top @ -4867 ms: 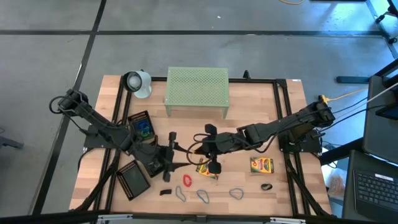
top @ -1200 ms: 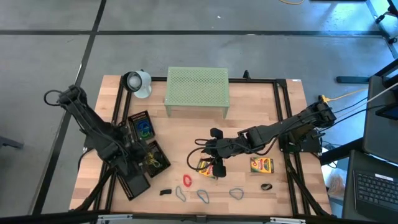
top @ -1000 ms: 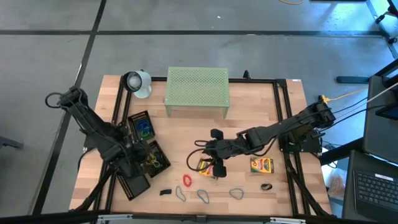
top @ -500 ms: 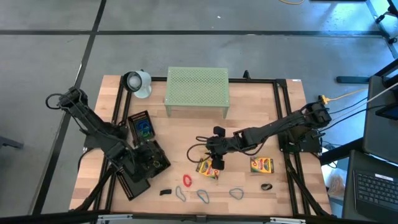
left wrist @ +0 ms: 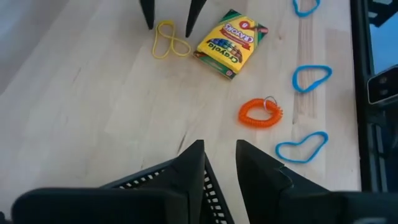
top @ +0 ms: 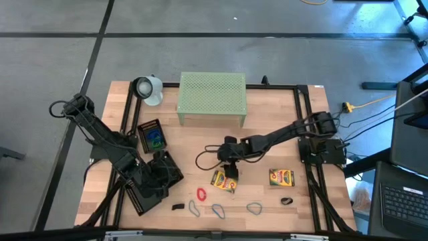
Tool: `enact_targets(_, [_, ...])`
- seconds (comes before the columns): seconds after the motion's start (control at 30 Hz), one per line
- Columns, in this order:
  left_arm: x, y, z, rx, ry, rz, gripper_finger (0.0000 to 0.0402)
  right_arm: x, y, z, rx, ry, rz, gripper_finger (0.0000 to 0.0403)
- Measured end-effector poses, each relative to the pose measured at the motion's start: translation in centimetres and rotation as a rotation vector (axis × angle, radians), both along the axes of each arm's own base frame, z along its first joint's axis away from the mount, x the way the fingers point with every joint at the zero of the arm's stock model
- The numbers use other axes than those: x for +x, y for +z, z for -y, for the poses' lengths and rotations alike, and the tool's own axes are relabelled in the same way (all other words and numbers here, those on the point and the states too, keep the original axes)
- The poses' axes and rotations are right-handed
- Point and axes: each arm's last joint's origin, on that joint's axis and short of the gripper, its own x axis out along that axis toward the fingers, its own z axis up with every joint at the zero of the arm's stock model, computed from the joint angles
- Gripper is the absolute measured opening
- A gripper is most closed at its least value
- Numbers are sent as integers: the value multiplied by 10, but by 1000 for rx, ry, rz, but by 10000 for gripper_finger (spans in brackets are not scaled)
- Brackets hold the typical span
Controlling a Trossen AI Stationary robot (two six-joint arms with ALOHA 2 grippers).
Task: Pick & Place Office Desk Supplies
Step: Put the yellow rubber band into the middle black bin
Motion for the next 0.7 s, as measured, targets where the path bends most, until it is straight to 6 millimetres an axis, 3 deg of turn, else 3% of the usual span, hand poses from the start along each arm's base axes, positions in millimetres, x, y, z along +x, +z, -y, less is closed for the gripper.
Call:
enact_targets(0.17, [0,0,0,16,-16,-2,86,5,-13,3,-44,71,-6,280])
enact_targets(0.33, [0,0,0,21,-13,2,86,5,-19,2,-48,79,-21,260])
enact_targets(0.5, [0,0,-1,31,-4,11,86,6,-20,1,-28,83,-22,210])
enact_targets(0.7, [1,1,0,20,-3,22,86,5,-20,-2,-22,90,-22,122])
